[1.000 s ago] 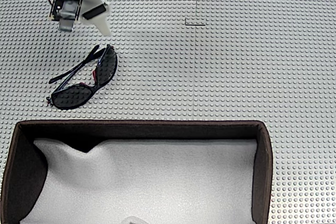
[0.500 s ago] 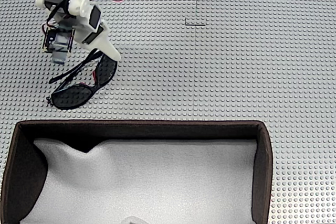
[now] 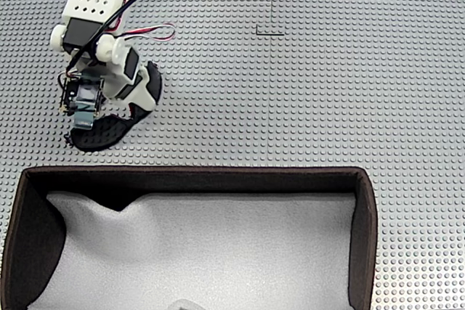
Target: Grasp a glasses and put it in the bin.
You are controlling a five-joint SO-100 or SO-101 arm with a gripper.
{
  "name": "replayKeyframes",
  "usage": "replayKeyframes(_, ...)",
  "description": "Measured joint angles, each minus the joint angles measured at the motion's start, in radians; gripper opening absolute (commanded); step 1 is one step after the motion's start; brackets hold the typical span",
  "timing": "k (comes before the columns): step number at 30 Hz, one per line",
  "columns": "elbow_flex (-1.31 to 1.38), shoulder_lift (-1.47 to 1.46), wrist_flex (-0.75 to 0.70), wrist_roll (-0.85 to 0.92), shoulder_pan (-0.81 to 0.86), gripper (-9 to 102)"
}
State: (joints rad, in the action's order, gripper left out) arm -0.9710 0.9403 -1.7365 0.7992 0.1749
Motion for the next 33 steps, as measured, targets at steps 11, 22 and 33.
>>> replayKeyframes(11, 0.354, -0.014, -0.054, -0.083, -0.020, -1)
replayKeyframes(22, 0.680, 0.106, -0.066, -0.196, -0.034, -1)
replayKeyframes(33, 0.969, 0.135, 0.071, -0.433, -0.067, 0)
